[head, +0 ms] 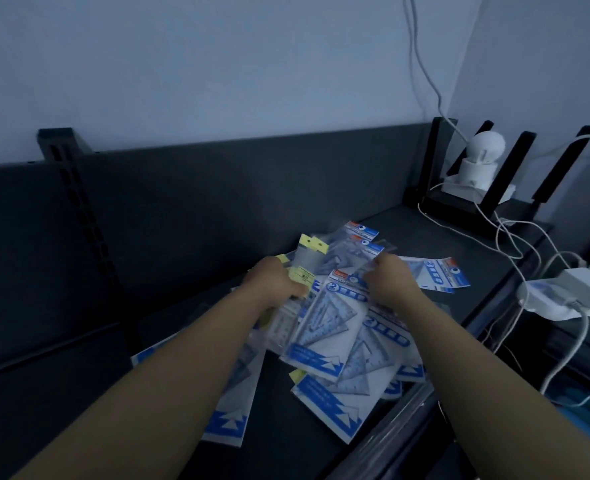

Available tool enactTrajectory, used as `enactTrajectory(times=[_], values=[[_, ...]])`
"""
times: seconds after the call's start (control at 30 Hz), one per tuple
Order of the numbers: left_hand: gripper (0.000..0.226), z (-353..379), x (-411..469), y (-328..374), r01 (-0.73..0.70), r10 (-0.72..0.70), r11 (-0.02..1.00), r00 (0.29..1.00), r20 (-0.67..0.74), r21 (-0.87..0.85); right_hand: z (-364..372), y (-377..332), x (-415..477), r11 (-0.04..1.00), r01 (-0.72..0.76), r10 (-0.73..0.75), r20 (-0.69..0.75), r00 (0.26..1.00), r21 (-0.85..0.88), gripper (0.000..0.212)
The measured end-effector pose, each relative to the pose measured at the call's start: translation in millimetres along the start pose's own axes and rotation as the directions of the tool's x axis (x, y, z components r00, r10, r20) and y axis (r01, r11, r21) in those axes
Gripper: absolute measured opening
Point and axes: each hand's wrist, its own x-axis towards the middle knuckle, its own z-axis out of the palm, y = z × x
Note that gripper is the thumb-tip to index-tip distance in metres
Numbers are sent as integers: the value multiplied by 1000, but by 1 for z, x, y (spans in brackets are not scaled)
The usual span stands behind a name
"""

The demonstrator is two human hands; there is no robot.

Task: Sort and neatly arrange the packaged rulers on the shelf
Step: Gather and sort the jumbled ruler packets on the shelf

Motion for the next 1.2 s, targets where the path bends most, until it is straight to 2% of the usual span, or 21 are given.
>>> enactTrajectory(times=[0.17, 0.3, 0.37, 0.47, 0.53, 0.63, 0.73, 0.8, 0.97, 1.07, 1.2], values=[[21, -23, -17, 4, 8, -10, 988, 1000, -15, -155, -12, -5, -16, 971, 26, -20, -27, 999, 238, 26], [35, -47, -48, -15, 24, -24, 1000, 999, -25, -13, -5, -17, -47, 922, 24, -61, 82, 995, 387, 10], [38, -57, -65, -32, 60, -58, 997, 997, -45, 55, 4, -24, -65, 915, -3, -80, 188, 979, 403, 26], [33, -67, -86, -53, 121, -117, 987, 992, -44, 104, 13, -39, -90, 949, 58, -147, 271, 951, 310, 47], [30, -67, -98, -62, 136, -131, 984, 990, -52, 112, 17, -51, -104, 956, 80, -174, 326, 929, 281, 38], [25, -62, -109, -65, 142, -137, 987, 989, -59, 77, 31, -65, -120, 939, 49, -199, 420, 885, 341, 10], [35, -59, -113, -63, 145, -143, 989, 987, -78, 20, 47, -74, -124, 927, 1, -179, 439, 881, 376, 16], [34, -58, -115, -63, 147, -149, 988, 986, -73, -41, 51, -77, -125, 903, -54, -157, 446, 881, 425, 8], [24, -59, -120, -70, 141, -151, 973, 988, -39, -181, 49, -78, -130, 873, -126, -120, 458, 881, 471, 50], [18, -62, -124, -75, 149, -157, 956, 988, -12, -253, 47, -78, -133, 848, -157, -126, 481, 867, 506, 49], [11, -63, -124, -81, 151, -161, 953, 987, -15, -263, 46, -81, -137, 817, -175, -150, 496, 855, 549, 53]])
